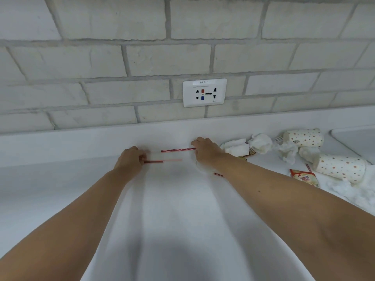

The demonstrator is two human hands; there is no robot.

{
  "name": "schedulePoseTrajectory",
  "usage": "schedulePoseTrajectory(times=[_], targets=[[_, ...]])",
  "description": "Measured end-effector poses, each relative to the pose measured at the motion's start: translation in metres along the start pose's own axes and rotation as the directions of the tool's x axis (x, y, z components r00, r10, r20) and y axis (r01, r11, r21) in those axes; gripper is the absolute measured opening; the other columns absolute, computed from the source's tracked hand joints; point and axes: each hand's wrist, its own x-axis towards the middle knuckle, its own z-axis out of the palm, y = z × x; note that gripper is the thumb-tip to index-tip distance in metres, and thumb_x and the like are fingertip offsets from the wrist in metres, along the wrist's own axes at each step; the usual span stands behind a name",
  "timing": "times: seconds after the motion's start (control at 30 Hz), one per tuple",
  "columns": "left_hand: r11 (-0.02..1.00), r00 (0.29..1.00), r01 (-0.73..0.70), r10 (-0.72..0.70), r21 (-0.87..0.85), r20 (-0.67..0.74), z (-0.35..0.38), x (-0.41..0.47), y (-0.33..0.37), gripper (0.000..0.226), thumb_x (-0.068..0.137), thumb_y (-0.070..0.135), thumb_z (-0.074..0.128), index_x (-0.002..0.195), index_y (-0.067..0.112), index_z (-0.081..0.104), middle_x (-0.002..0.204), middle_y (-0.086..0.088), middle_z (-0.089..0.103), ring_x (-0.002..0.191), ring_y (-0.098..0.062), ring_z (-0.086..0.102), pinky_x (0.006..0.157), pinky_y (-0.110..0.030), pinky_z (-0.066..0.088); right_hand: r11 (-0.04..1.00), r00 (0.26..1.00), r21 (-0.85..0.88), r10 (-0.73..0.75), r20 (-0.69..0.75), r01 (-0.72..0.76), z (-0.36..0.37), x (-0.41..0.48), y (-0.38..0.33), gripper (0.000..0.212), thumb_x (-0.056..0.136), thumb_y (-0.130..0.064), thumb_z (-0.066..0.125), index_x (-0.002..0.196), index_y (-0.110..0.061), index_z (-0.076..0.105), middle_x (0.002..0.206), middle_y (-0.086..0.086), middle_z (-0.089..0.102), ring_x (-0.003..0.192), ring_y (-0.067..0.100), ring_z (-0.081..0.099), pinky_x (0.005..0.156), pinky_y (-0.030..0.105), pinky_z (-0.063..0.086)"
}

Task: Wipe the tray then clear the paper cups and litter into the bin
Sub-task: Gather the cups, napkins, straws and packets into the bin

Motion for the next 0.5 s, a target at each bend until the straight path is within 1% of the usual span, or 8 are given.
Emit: schedulePoseTrajectory(times=[0.07, 0.1, 0.2, 0.27, 0.33, 0.4, 0.43, 0.5], targets=[[1.000, 0.999, -0.015, 0.016, -0.019, 0.038, -0.003, 0.000, 0.005, 0.016, 0.086, 0.001, 0.057, 0.095, 0.006, 0.069, 0.104, -0.010, 0.062, 0.098, -0.025, 0.057, 0.080, -0.025, 0.041, 1.000, 1.000, -0.009, -0.005, -0.002, 0.005, 0.002, 0.004, -0.001, 0.041, 0.094, -0.005, 0.036, 0.133, -0.012, 0.045, 0.138, 0.004, 0.040, 0.126, 0.026, 0.036, 0.101, 0.037, 0.032], [1.000, 0.997, -0.025, 0.026, -0.010, 0.076, -0.005, 0.000, 0.009, 0.014, 0.086, 0.002, 0.059, 0.094, 0.007, 0.069, 0.104, -0.009, 0.063, 0.097, -0.022, 0.057, 0.078, -0.022, 0.040, 1.000, 1.000, -0.020, -0.004, -0.003, 0.004, 0.003, 0.005, -0.002, 0.040, 0.094, -0.005, 0.036, 0.132, -0.012, 0.046, 0.138, 0.004, 0.040, 0.127, 0.026, 0.035, 0.102, 0.037, 0.031], [0.997, 0.968, -0.054, 0.037, 0.060, 0.250, -0.010, -0.003, 0.019, 0.017, 0.088, 0.009, 0.059, 0.103, 0.007, 0.066, 0.112, -0.006, 0.062, 0.106, -0.020, 0.055, 0.080, -0.019, 0.037, 0.999, 1.000, -0.041, 0.020, 0.005, -0.020, 0.003, 0.008, -0.006, 0.038, 0.093, -0.003, 0.040, 0.129, -0.011, 0.050, 0.134, 0.006, 0.042, 0.125, 0.028, 0.037, 0.103, 0.037, 0.033], [0.993, 0.939, -0.069, 0.033, 0.095, 0.343, -0.012, -0.006, 0.026, 0.020, 0.090, 0.012, 0.056, 0.108, 0.007, 0.063, 0.117, -0.006, 0.059, 0.110, -0.021, 0.053, 0.082, -0.019, 0.036, 0.999, 0.999, -0.010, 0.043, 0.012, -0.043, 0.004, 0.012, -0.009, 0.034, 0.089, 0.000, 0.046, 0.121, -0.007, 0.057, 0.126, 0.009, 0.050, 0.120, 0.029, 0.047, 0.100, 0.036, 0.040], [0.989, 0.921, -0.092, 0.039, 0.119, 0.388, -0.012, -0.009, 0.032, 0.022, 0.092, 0.013, 0.053, 0.111, 0.006, 0.061, 0.120, -0.008, 0.058, 0.112, -0.022, 0.052, 0.084, -0.020, 0.036, 0.999, 0.999, 0.023, 0.033, 0.023, -0.034, 0.004, 0.014, -0.011, 0.027, 0.084, 0.003, 0.049, 0.106, -0.005, 0.064, 0.115, 0.010, 0.060, 0.111, 0.029, 0.056, 0.093, 0.034, 0.047], [0.985, 0.914, -0.106, 0.044, 0.133, 0.403, -0.013, -0.013, 0.036, 0.023, 0.093, 0.013, 0.052, 0.112, 0.004, 0.061, 0.120, -0.009, 0.058, 0.113, -0.023, 0.052, 0.087, -0.022, 0.038, 0.999, 1.000, 0.037, 0.010, 0.030, -0.011, 0.002, 0.015, -0.013, 0.020, 0.082, 0.003, 0.052, 0.094, -0.005, 0.066, 0.108, 0.011, 0.064, 0.104, 0.029, 0.059, 0.087, 0.034, 0.050], [0.985, 0.912, -0.110, 0.047, 0.135, 0.407, -0.014, -0.015, 0.037, 0.023, 0.093, 0.014, 0.053, 0.112, 0.004, 0.061, 0.120, -0.009, 0.059, 0.112, -0.023, 0.053, 0.088, -0.023, 0.039, 0.999, 0.999, 0.045, 0.005, 0.041, -0.007, 0.001, 0.014, -0.013, 0.019, 0.081, 0.002, 0.053, 0.093, -0.005, 0.067, 0.106, 0.011, 0.065, 0.102, 0.029, 0.060, 0.087, 0.035, 0.051], [0.984, 0.906, -0.111, 0.041, 0.143, 0.421, -0.014, -0.017, 0.037, 0.022, 0.092, 0.016, 0.054, 0.109, 0.005, 0.062, 0.117, -0.007, 0.060, 0.107, -0.022, 0.054, 0.087, -0.023, 0.040, 0.998, 0.996, 0.058, 0.004, 0.084, -0.009, -0.002, 0.011, -0.012, 0.019, 0.082, 0.000, 0.053, 0.096, -0.002, 0.065, 0.108, 0.012, 0.066, 0.102, 0.029, 0.061, 0.087, 0.036, 0.052]])
